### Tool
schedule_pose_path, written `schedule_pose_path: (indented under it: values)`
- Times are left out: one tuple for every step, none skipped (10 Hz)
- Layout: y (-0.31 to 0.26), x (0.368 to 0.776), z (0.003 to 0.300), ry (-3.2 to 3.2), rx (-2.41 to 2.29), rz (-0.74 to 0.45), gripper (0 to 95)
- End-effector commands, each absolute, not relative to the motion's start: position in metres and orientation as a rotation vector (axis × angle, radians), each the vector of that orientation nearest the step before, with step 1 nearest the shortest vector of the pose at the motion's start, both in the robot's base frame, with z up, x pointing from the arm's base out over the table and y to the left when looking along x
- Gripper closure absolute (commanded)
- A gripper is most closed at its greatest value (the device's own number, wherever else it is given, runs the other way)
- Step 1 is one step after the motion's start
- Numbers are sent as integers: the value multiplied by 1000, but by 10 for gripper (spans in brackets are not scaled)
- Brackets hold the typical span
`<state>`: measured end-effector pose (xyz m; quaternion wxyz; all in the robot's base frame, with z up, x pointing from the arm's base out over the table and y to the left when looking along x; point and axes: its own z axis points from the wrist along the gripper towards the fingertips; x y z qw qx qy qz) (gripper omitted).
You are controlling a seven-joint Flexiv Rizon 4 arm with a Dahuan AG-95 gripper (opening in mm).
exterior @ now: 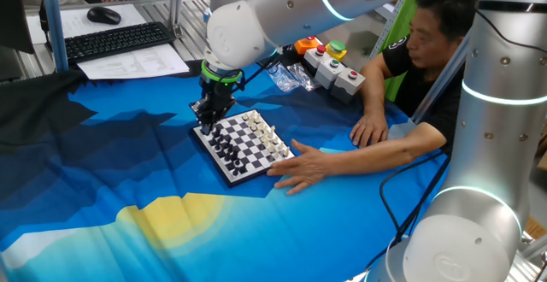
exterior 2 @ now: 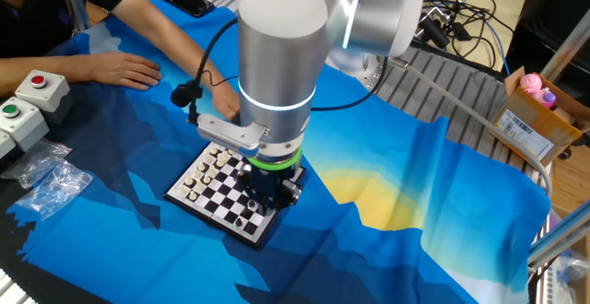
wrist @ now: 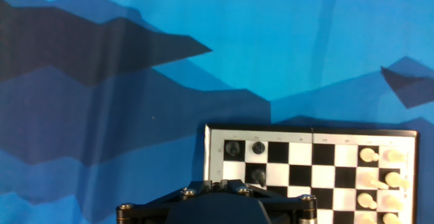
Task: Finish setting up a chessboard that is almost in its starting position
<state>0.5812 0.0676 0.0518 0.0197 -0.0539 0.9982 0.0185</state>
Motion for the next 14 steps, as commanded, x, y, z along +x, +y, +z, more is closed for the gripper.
schedule_pose_path:
  values:
    - [70, 592, 54, 3097, -172, 59, 950]
    - [69, 596, 54, 3095, -181, 59, 950]
    - [68, 597, 53, 3095, -184, 59, 950]
    - [67, 599, 53, 3093, -191, 58, 950]
    - [66, 600, 53, 3091, -198, 56, 950]
    - [65, 601, 53, 3090, -209, 49, 950]
    - [63, 601, 53, 3091, -221, 48, 950]
    - [61, 601, 52, 3091, -227, 48, 950]
    - [59, 600, 51, 3090, -232, 49, 950]
    - [58, 599, 50, 3090, -232, 51, 950]
    - [58, 599, 50, 3090, -233, 55, 950]
    - [58, 599, 50, 3089, -228, 61, 950]
    - [58, 598, 48, 3087, -223, 61, 950]
    - [60, 596, 45, 3084, -218, 59, 950]
